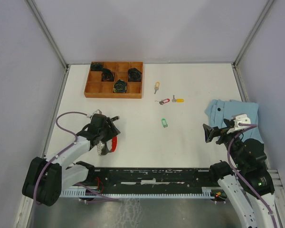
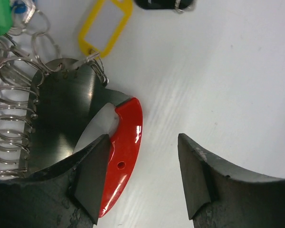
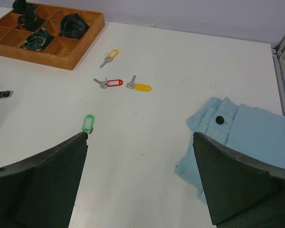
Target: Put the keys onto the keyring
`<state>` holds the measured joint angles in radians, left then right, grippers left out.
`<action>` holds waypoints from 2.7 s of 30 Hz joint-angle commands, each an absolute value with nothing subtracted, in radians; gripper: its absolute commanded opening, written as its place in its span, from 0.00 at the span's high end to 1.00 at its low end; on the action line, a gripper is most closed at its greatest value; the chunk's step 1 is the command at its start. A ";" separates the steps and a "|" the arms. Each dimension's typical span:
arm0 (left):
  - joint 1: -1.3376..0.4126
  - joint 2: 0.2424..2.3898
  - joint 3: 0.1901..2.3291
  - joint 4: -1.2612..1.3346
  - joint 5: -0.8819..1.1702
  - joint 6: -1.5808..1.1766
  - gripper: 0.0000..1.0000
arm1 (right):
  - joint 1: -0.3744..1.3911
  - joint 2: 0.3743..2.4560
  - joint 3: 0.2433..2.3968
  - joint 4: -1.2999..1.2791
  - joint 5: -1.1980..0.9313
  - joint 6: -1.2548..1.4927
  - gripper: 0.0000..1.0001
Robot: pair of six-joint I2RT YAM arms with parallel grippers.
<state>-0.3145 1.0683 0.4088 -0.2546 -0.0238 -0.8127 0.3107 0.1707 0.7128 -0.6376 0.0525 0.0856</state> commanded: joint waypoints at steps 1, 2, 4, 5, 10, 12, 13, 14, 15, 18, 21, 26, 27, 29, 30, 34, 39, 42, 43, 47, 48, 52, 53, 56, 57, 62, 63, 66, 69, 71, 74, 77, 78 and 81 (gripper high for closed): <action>-0.403 1.130 0.400 -0.176 0.013 -0.927 0.36 | 0.316 0.161 0.711 -0.584 0.054 0.095 0.00; -0.424 1.146 0.405 -0.159 0.014 -0.934 0.38 | 0.316 0.162 0.710 -0.584 0.054 0.095 0.00; -0.471 1.183 0.419 -0.125 0.011 -0.948 0.41 | 0.316 0.165 0.707 -0.581 0.055 0.098 0.00; -0.495 1.205 0.430 -0.110 0.010 -0.953 0.42 | 0.316 0.166 0.707 -0.583 0.055 0.099 0.00; -0.643 1.372 0.526 -0.034 -0.002 -0.973 0.43 | 0.316 0.164 0.705 -0.581 0.061 0.101 0.00; -0.702 1.458 0.588 -0.007 -0.007 -0.971 0.43 | 0.316 0.165 0.706 -0.581 0.063 0.103 0.00; -0.730 1.499 0.626 0.002 -0.008 -0.968 0.43 | 0.316 0.166 0.705 -0.582 0.066 0.103 0.00; -0.763 1.548 0.677 0.010 -0.006 -0.962 0.44 | 0.316 0.167 0.705 -0.583 0.071 0.104 0.00; -0.800 1.624 0.753 0.018 0.003 -0.950 0.44 | 0.316 0.169 0.704 -0.585 0.076 0.107 0.00; -0.851 1.764 0.894 0.019 0.033 -0.923 0.43 | 0.316 0.172 0.705 -0.587 0.086 0.110 0.00; -0.873 1.840 0.998 0.009 0.059 -0.901 0.44 | 0.316 0.173 0.706 -0.589 0.090 0.112 0.00; -0.874 1.829 1.053 -0.030 0.032 -0.854 0.41 | 0.317 0.178 0.705 -0.591 0.093 0.114 0.00; -0.874 1.817 1.056 -0.045 0.022 -0.838 0.41 | 0.316 0.179 0.704 -0.589 0.092 0.113 0.00; -0.874 1.782 1.051 -0.069 0.008 -0.811 0.40 | 0.318 0.181 0.703 -0.588 0.090 0.112 0.00; -0.874 1.762 1.046 -0.079 0.003 -0.792 0.39 | 0.317 0.182 0.704 -0.588 0.089 0.111 0.00; -0.874 1.661 1.018 -0.138 -0.020 -0.732 0.38 | 0.317 0.193 0.713 -0.597 0.084 0.109 0.00; -0.874 1.549 0.954 -0.176 -0.015 -0.686 0.36 | 0.317 0.252 0.740 -0.616 0.006 0.109 0.00; -0.874 1.510 0.908 -0.176 0.004 -0.677 0.35 | 0.317 0.338 0.777 -0.640 -0.091 0.110 0.00; -0.875 1.502 0.893 -0.175 0.010 -0.677 0.35 | 0.317 0.370 0.790 -0.647 -0.116 0.113 0.00; -0.876 1.488 0.844 -0.174 0.043 -0.673 0.36 | 0.318 0.500 0.836 -0.669 -0.211 0.152 0.01; -0.881 1.486 0.836 -0.174 0.050 -0.671 0.36 | 0.318 0.537 0.843 -0.670 -0.234 0.162 0.03; -0.917 1.482 0.816 -0.155 0.070 -0.665 0.39 | 0.317 0.676 0.841 -0.652 -0.360 0.192 0.08; -0.923 1.484 0.810 -0.141 0.077 -0.667 0.41 | 0.318 0.705 0.831 -0.634 -0.386 0.204 0.09; -0.932 1.500 0.798 -0.097 0.107 -0.670 0.49 | 0.324 0.766 0.783 -0.560 -0.435 0.249 0.11; -0.935 1.507 0.795 -0.081 0.116 -0.670 0.52 | 0.328 0.780 0.769 -0.537 -0.440 0.260 0.11; -0.939 1.548 0.785 -0.025 0.158 -0.667 0.60 | 0.362 0.852 0.726 -0.471 -0.441 0.273 0.14; -0.938 1.556 0.779 -0.014 0.169 -0.667 0.61 | 0.370 0.865 0.721 -0.461 -0.441 0.274 0.15; -0.938 1.577 0.761 -0.007 0.172 -0.665 0.64 | 0.396 0.910 0.712 -0.430 -0.442 0.277 0.16; -0.939 1.583 0.735 0.000 0.167 -0.666 0.65 | 0.432 0.956 0.701 -0.387 -0.440 0.285 0.16; -0.938 1.581 0.715 0.004 0.163 -0.670 0.65 | 0.457 0.986 0.698 -0.364 -0.439 0.291 0.16; -0.938 1.565 0.695 -0.022 0.131 -0.673 0.64 | 0.497 1.036 0.703 -0.332 -0.431 0.293 0.16; -0.936 1.532 0.672 -0.052 0.087 -0.673 0.62 | 0.531 1.082 0.713 -0.308 -0.424 0.286 0.16; -0.936 1.517 0.664 -0.063 0.070 -0.673 0.62 | 0.543 1.099 0.718 -0.304 -0.425 0.281 0.16; -0.926 1.478 0.643 -0.094 0.007 -0.676 0.61 | 0.579 1.153 0.741 -0.298 -0.426 0.255 0.17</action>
<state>-0.9337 1.5330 0.6788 -0.0273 0.1089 -0.6937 0.5404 1.1069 0.7002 -0.3641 -0.4244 0.2829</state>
